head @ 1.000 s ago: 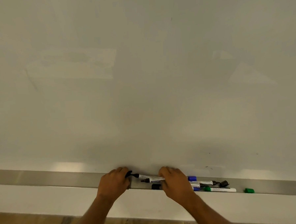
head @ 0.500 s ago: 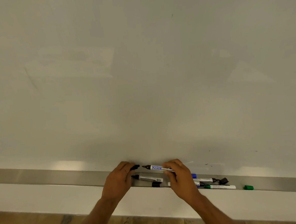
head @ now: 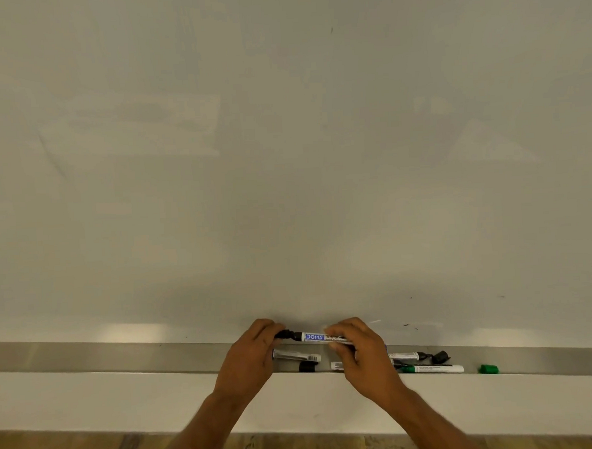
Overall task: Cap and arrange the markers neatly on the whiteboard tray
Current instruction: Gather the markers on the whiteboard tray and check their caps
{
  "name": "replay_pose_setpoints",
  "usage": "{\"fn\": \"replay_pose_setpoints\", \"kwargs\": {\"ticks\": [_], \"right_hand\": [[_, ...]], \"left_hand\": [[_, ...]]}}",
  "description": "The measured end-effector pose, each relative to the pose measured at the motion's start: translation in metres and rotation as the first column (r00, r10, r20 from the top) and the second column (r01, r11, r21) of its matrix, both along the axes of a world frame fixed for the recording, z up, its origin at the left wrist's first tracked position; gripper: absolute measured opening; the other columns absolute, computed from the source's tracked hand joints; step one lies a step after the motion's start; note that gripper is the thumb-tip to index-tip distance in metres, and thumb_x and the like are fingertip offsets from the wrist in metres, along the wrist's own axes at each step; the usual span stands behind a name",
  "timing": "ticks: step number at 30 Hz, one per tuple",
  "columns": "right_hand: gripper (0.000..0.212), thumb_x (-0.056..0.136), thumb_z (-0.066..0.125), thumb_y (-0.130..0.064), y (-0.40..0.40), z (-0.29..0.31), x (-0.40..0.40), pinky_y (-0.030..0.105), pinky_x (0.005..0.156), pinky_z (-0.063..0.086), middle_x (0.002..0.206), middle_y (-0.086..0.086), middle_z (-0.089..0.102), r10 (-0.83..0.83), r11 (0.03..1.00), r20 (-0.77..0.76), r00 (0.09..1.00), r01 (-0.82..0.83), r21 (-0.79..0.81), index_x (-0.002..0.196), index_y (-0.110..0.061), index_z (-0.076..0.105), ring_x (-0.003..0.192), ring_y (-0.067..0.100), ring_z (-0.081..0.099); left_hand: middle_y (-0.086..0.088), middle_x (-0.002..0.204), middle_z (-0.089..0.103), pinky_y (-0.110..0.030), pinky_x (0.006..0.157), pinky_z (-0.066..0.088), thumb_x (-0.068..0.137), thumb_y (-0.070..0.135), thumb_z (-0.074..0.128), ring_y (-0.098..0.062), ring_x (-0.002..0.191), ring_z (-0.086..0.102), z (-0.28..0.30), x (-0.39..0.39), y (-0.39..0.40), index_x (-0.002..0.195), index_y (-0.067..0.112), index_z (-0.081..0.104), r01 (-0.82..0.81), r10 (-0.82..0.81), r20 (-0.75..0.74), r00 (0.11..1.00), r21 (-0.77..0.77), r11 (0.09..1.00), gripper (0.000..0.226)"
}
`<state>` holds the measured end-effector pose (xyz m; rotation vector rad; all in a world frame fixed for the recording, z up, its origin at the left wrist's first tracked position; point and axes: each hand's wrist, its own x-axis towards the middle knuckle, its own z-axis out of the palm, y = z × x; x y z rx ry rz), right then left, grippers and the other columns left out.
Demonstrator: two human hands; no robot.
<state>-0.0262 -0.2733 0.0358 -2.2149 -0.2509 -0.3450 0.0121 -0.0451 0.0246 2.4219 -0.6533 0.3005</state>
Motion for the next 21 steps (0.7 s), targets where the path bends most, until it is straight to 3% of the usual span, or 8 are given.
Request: {"fn": "replay_pose_setpoints", "kwargs": {"ticks": [4, 7, 12, 15, 21], "right_hand": [[0.021, 0.087, 0.064, -0.008, -0.002, 0.004, 0.0, 0.015, 0.076, 0.051, 0.1, -0.002, 0.065, 0.034, 0.999, -0.032, 0.999, -0.035, -0.019, 0.103, -0.021, 0.067, 0.087, 0.006, 0.061], [0.021, 0.088, 0.066, -0.016, -0.004, 0.006, 0.0, 0.017, 0.076, 0.052, 0.102, -0.004, 0.067, 0.077, 0.996, -0.083, 0.994, -0.08, -0.037, 0.107, -0.024, 0.065, 0.087, 0.004, 0.061], [0.021, 0.09, 0.062, -0.025, -0.001, 0.008, -0.002, 0.021, 0.076, 0.051, 0.099, -0.003, 0.069, 0.093, 0.987, -0.077, 0.993, -0.102, -0.125, 0.111, -0.024, 0.067, 0.085, 0.005, 0.06], [0.018, 0.089, 0.064, -0.022, 0.002, 0.01, -0.002, 0.017, 0.072, 0.048, 0.093, -0.004, 0.07, 0.052, 0.995, -0.081, 0.995, -0.058, -0.077, 0.106, -0.023, 0.069, 0.079, 0.003, 0.06], [0.017, 0.087, 0.068, -0.015, 0.008, 0.011, -0.003, 0.013, 0.071, 0.048, 0.092, -0.007, 0.071, 0.004, 0.999, -0.17, 0.985, 0.005, 0.05, 0.102, -0.023, 0.071, 0.079, 0.004, 0.063]], "left_hand": [[-0.002, 0.111, 0.06, -0.018, 0.084, 0.051, 0.089, 0.002, 0.058, -0.011, 0.091, 0.061, 0.001, -0.001, -0.002, 0.112, 0.015, 0.061, 0.054, -0.056, -0.044, 0.997, -0.026, 0.998, 0.027], [0.007, 0.108, 0.062, -0.007, 0.081, 0.044, 0.095, 0.015, 0.052, -0.002, 0.09, 0.057, 0.002, 0.0, -0.003, 0.11, 0.024, 0.058, 0.042, -0.052, -0.158, 0.986, -0.064, 0.997, 0.019], [0.007, 0.103, 0.07, -0.008, 0.076, 0.043, 0.096, 0.022, 0.051, -0.001, 0.085, 0.058, 0.005, 0.003, -0.004, 0.11, 0.028, 0.06, 0.072, -0.075, -0.216, 0.974, -0.02, 0.997, 0.018], [0.006, 0.104, 0.071, -0.015, 0.08, 0.047, 0.096, 0.019, 0.052, -0.005, 0.088, 0.061, 0.006, 0.006, -0.007, 0.11, 0.026, 0.062, 0.056, -0.061, -0.184, 0.981, -0.033, 0.998, 0.019], [0.004, 0.103, 0.071, -0.01, 0.08, 0.044, 0.093, 0.014, 0.054, -0.006, 0.089, 0.062, 0.007, 0.008, -0.006, 0.109, 0.024, 0.064, 0.062, -0.071, -0.135, 0.988, -0.064, 0.996, 0.021]]}}
